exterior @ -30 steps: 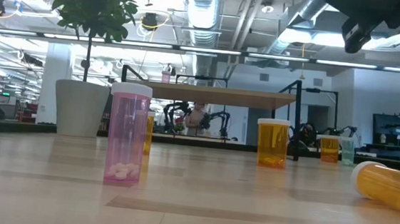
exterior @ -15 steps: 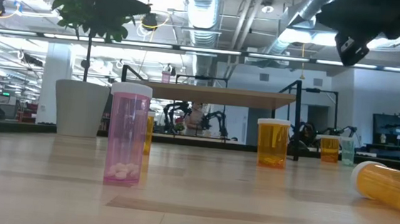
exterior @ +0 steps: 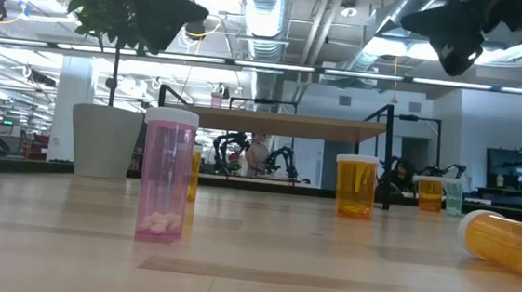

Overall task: Pick and place medicine bottles onto shelf by color
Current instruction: Put the top large orange pill bottle on the shelf

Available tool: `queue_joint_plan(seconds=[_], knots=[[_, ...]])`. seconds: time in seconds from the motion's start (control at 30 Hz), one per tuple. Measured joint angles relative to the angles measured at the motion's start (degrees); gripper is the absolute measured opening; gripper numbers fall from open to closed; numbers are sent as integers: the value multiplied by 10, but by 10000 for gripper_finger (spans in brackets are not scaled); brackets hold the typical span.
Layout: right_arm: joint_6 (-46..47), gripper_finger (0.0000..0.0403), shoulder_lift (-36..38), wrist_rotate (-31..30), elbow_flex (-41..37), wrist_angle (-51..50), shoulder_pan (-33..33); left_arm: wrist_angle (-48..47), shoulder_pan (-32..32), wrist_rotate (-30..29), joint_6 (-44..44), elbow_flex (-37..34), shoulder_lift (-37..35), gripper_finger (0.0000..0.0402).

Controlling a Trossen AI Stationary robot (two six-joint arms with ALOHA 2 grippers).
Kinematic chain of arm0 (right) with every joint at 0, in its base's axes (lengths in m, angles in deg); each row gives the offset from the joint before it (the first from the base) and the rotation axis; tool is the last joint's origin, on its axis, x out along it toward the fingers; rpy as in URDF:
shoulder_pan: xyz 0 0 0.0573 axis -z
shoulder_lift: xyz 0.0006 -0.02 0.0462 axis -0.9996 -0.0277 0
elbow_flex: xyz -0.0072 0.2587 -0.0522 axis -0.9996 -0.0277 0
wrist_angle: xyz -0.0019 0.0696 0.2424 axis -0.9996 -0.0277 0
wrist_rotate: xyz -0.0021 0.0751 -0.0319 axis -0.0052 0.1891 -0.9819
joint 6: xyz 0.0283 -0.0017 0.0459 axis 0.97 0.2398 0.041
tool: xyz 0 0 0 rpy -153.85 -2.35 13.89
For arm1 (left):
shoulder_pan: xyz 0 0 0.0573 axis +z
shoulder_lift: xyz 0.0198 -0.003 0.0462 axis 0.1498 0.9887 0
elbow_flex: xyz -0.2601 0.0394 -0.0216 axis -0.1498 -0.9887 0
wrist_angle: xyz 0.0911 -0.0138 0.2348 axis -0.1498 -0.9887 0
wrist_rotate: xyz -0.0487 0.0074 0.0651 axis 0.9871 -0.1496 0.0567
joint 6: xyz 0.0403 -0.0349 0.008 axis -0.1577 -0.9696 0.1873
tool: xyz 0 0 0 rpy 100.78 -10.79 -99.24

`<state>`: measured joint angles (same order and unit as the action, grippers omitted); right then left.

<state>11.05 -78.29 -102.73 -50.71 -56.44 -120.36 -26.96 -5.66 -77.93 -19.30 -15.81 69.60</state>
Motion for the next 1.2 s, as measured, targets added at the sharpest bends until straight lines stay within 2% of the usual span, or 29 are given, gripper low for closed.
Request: queue_joint_plan(seconds=[0.3,0.53,0.83,1.03,1.2], knots=[[-15,217,14,-3,0,-11,9,-102,-65,-1,23,100,132,232],[4,215,12,-3,0,-33,6,-122,-78,-7,60,155,206,232],[100,208,18,-2,0,-116,-11,-101,-57,-64,161,185,170,232],[200,196,21,0,46,-303,-11,-84,-30,-25,214,179,122,232],[254,186,21,0,104,-447,-9,-45,2,20,223,159,96,232]])
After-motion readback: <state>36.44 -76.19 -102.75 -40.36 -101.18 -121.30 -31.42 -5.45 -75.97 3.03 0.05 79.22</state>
